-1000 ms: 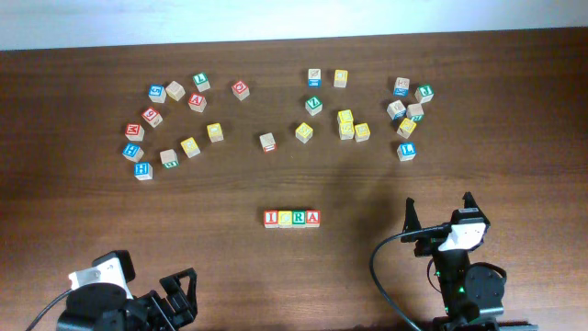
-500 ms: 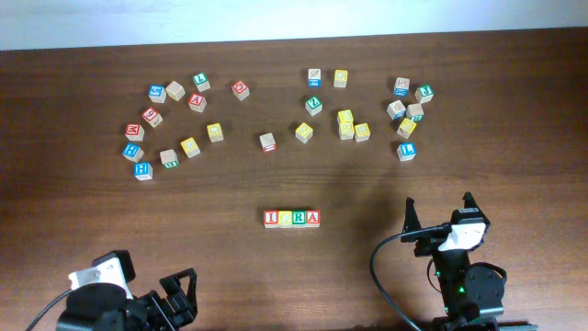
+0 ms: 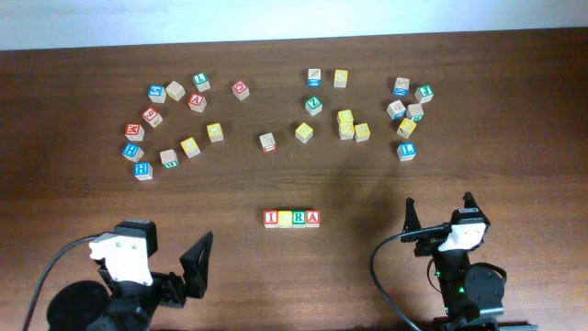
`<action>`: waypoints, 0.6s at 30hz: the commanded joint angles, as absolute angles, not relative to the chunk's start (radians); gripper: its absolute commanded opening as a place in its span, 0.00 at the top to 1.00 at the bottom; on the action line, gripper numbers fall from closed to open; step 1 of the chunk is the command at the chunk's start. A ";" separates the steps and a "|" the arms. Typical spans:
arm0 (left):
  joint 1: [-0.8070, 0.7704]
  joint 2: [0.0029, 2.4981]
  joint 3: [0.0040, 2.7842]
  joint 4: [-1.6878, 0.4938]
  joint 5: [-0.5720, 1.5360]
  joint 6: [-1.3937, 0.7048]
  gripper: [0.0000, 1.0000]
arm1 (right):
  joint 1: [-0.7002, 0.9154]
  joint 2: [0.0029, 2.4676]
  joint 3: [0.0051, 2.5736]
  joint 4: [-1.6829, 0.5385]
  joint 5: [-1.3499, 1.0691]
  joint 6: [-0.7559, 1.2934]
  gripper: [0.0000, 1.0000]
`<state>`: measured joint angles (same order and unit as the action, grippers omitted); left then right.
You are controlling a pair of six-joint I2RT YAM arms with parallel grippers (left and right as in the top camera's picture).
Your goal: Spell out ICRA
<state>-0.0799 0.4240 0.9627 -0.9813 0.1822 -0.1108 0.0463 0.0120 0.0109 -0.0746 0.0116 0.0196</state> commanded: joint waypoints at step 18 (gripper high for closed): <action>0.083 0.005 0.192 -0.078 0.324 0.163 0.01 | 0.038 0.003 0.006 -0.081 0.027 0.023 0.02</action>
<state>0.0746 0.0193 0.2470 -0.0887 0.2932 0.1238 0.0463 0.0116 0.0109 -0.0746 0.0116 0.0196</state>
